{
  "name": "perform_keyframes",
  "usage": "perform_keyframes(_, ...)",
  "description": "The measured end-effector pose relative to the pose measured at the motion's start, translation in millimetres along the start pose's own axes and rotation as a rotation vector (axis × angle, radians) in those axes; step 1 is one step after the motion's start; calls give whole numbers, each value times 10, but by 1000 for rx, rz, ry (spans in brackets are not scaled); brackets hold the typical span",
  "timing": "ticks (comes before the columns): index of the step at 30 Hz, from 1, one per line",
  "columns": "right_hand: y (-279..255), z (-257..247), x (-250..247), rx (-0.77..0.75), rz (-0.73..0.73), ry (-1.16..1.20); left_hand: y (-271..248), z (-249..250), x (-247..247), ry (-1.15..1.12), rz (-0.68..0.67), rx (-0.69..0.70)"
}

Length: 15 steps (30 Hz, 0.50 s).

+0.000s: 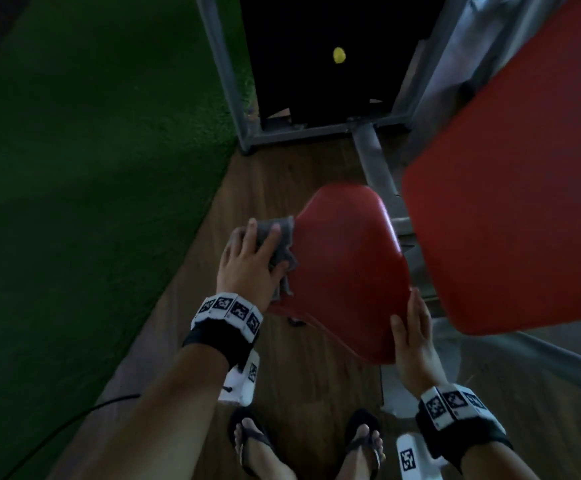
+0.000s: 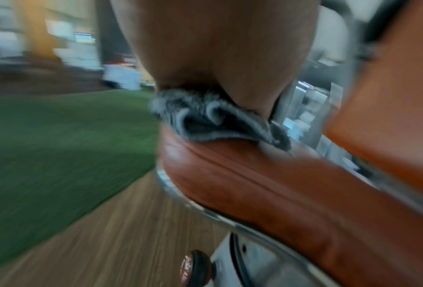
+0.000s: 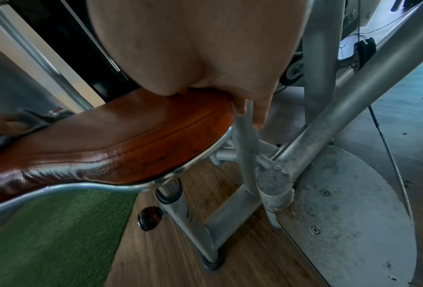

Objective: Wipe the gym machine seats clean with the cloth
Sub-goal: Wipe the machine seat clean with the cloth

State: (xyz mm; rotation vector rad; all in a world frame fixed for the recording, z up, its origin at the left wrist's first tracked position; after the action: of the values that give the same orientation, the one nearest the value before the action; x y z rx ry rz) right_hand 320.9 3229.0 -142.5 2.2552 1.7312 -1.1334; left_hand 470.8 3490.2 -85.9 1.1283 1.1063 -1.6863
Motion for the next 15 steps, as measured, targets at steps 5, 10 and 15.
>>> perform_keyframes(5,14,58,-19,-115,-12,-127,-443,-158,257,-741,76,-457)
perform_keyframes(10,-12,55,-38,-61,-79,-136,-745,218,423,-953,271,-567)
perform_keyframes(15,-25,-45,-82,52,-93,-71,-376,37,259,-902,288,-562)
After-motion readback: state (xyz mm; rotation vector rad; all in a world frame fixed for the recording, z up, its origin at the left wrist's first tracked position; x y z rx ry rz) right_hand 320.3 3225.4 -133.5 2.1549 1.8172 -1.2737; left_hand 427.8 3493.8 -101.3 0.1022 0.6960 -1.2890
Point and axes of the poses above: each hand's wrist, its own y-axis towards the middle knuckle, its own x-axis out of the palm, z = x × y, the point moved 1 cm from there along y, towards the middle knuckle, and after that the axes turned 5 degrees about x, right-handed, at the moved point
